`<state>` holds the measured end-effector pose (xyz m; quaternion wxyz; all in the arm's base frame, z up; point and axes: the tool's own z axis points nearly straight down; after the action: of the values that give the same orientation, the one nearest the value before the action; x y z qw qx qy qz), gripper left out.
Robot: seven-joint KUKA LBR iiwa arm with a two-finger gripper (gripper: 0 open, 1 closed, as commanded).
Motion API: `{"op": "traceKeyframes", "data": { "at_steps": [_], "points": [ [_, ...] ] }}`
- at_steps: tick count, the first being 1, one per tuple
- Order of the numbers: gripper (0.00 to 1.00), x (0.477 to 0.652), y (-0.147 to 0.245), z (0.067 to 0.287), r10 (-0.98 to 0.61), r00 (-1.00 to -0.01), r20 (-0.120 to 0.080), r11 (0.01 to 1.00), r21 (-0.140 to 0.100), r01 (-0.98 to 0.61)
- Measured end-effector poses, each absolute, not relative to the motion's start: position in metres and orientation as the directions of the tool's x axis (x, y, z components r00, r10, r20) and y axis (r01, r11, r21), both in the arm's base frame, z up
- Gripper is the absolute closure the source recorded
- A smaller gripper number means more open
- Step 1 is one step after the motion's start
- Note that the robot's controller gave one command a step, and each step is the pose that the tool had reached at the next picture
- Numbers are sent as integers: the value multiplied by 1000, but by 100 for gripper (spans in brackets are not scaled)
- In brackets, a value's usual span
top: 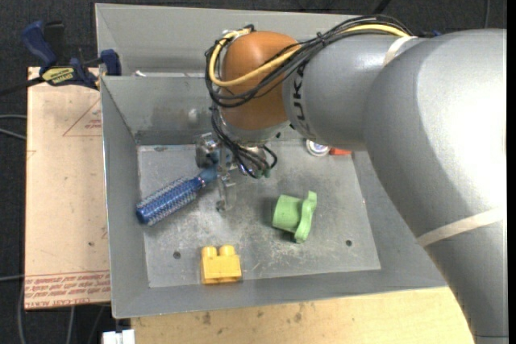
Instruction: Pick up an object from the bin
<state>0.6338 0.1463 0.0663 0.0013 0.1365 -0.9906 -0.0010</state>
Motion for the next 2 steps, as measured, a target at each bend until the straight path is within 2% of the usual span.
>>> {"op": "traceKeyframes", "data": {
  "at_steps": [1, 2],
  "points": [
    [0, 606, 154, 70, -203, -979, 0, 979, 2, -203],
    [0, 621, 222, 71, -292, -956, -7, 956, 4, -292]
  ]
}}
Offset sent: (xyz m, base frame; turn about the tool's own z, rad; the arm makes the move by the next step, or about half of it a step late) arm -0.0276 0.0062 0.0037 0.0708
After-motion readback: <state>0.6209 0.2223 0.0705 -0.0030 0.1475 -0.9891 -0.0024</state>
